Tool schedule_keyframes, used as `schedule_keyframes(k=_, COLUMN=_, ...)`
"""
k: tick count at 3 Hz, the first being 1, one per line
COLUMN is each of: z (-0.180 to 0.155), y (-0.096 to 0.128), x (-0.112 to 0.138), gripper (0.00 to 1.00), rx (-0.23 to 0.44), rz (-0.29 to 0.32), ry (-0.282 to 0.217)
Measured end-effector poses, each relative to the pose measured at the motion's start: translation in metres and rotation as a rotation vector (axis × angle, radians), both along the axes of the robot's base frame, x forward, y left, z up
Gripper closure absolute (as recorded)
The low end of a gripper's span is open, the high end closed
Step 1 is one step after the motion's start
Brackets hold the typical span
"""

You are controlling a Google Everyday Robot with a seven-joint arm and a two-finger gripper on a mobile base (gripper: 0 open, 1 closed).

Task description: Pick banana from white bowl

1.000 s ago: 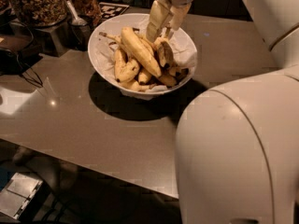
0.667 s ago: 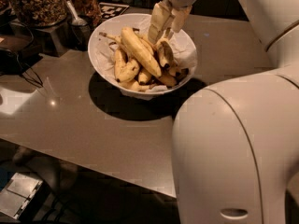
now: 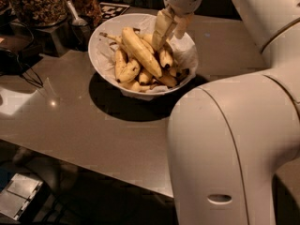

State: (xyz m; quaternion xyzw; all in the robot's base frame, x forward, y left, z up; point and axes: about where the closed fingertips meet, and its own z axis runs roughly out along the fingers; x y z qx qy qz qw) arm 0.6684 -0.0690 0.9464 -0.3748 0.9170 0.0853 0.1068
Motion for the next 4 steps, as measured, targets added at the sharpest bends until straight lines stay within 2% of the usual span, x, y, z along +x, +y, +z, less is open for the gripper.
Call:
schedule_keyframes(k=1, z=-0.0174, y=-0.0031, x=0.0027, gripper=0.39, rx=-0.004, rz=-0.007, ry=0.035)
schedule_keyframes(k=2, z=-0.0174, y=-0.0021, x=0.0027, gripper=0.57, rx=0.005, rz=0.005, ry=0.039)
schedule_keyframes(k=3, z=-0.0185, y=-0.0020, x=0.0026, gripper=0.82, rx=0.005, rz=0.005, ry=0.039)
schedule_keyframes(k=4, z=-0.0118, y=-0.0020, x=0.0026, gripper=1.00, rx=0.005, rz=0.005, ry=0.039)
